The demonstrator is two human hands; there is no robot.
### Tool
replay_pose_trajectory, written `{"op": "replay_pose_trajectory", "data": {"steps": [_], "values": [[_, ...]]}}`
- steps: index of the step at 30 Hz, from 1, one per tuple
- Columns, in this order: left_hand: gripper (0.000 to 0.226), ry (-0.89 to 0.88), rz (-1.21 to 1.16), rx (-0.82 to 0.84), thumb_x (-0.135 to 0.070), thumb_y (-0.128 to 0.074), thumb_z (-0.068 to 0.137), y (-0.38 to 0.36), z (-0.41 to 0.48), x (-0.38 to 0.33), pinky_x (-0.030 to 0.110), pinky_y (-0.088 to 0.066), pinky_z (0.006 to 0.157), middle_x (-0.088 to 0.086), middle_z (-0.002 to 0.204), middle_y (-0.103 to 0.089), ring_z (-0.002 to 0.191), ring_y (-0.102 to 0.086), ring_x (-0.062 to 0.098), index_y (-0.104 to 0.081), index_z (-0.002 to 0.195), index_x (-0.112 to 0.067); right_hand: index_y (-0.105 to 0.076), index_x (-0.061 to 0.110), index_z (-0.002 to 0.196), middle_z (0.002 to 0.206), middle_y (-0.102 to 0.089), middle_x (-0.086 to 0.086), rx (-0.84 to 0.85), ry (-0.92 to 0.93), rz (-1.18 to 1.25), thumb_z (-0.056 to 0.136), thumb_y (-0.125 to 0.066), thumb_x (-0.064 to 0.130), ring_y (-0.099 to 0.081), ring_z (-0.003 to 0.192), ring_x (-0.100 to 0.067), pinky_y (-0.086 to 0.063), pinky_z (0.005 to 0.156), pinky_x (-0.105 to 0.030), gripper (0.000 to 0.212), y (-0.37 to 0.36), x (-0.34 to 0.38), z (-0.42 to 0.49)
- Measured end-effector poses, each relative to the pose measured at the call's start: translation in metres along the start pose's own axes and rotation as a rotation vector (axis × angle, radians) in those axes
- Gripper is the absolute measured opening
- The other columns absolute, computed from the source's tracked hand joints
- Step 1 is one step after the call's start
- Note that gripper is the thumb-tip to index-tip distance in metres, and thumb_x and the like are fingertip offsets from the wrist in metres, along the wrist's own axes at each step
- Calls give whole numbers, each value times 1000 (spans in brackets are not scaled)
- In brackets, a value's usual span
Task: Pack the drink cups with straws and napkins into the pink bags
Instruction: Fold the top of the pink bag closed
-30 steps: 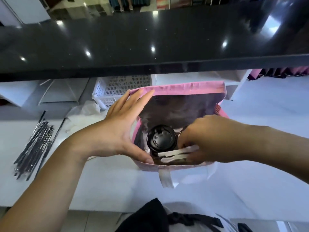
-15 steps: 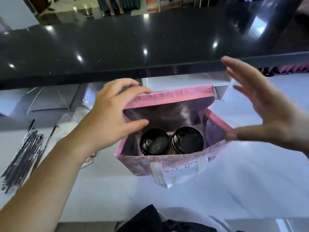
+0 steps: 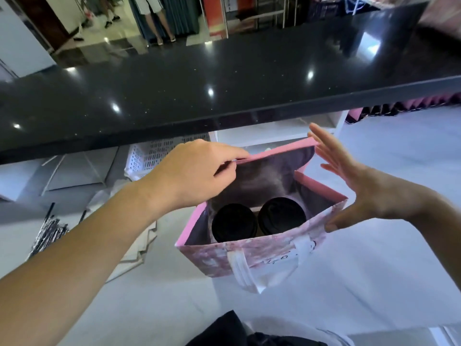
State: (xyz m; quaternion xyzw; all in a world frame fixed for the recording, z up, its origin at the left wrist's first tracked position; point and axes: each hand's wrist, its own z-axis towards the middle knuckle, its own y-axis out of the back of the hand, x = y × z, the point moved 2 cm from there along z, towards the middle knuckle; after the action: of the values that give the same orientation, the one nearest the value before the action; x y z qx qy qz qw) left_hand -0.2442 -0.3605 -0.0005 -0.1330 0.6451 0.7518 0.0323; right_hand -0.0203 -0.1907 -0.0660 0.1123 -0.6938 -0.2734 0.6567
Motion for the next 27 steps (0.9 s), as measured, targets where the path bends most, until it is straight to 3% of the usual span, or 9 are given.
{"op": "replay_pose_trajectory", "data": {"steps": [4, 7, 10, 13, 17, 21, 23, 25, 27], "values": [[30, 73, -282, 233, -23, -53, 102, 9, -7, 6, 25, -51, 91, -16, 106, -74, 99, -67, 4, -67, 120, -42, -5, 57, 151, 158, -26, 23, -21, -9, -45, 56, -94, 40, -23, 148, 0, -25, 120, -28, 131, 3, -1, 5], [30, 64, -364, 363, -21, -56, 101, 8, -15, 8, 17, -48, 94, -28, 109, -70, 106, -63, -7, -68, 121, -40, -31, 46, 149, 128, -63, 6, -165, 12, -1, 67, -89, 37, -53, 132, -16, -36, 116, -37, 101, 1, -5, 4], [29, 86, -457, 346, -20, -60, 99, 5, -19, 8, 16, -50, 91, -25, 103, -73, 101, -66, -4, -69, 117, -40, -67, 37, 120, 108, -73, 8, -298, 17, -17, 70, -82, 48, -67, 111, -17, -48, 105, -35, 54, -1, -8, 0], [27, 107, -518, 294, -21, -65, 95, 2, -21, 9, 18, -51, 92, -21, 101, -74, 99, -68, -1, -70, 114, -39, -78, 23, 95, 93, -76, 11, -381, 22, -5, 78, -78, 32, -70, 94, -12, -52, 93, -26, 19, -8, -8, -3], [34, 115, -540, 192, -19, -65, 95, 2, -27, 17, 16, -52, 89, -20, 104, -74, 102, -68, -1, -64, 119, -44, -76, 24, 86, 85, -75, 12, -467, -5, 14, 79, -75, 18, -70, 85, -7, -51, 89, -17, 9, -12, -12, -4], [26, 88, -617, -32, -5, -59, 97, -5, -44, 32, 43, -57, 91, -4, 106, -73, 105, -69, 17, -66, 100, -30, -73, 30, 86, 88, -75, 13, -520, -19, -28, 85, -73, 1, -71, 88, -5, -51, 86, -12, 28, -15, -15, -6], [23, 102, -647, -127, -9, -56, 93, -14, -57, 37, 46, -53, 96, -5, 109, -72, 108, -67, 18, -69, 95, -29, -73, 30, 86, 87, -74, 12, -556, -29, -24, 86, -72, 5, -71, 88, -7, -53, 85, -15, 25, -18, -15, -6], [19, 117, -715, -158, -17, -59, 93, -25, -69, 39, 45, -50, 99, -4, 115, -71, 113, -64, 19, -70, 105, -28, -74, 27, 87, 87, -74, 10, -592, -52, -28, 87, -72, 7, -71, 87, -12, -55, 86, -24, 21, -21, -17, -5], [35, 147, -808, -113, -28, -72, 86, -35, -80, 38, 45, -49, 102, -1, 125, -67, 121, -61, 21, -66, 120, -30, -74, 29, 88, 88, -74, 9, -616, -59, -38, 88, -70, 1, -70, 85, -15, -55, 83, -25, 29, -23, -18, -5]]}}
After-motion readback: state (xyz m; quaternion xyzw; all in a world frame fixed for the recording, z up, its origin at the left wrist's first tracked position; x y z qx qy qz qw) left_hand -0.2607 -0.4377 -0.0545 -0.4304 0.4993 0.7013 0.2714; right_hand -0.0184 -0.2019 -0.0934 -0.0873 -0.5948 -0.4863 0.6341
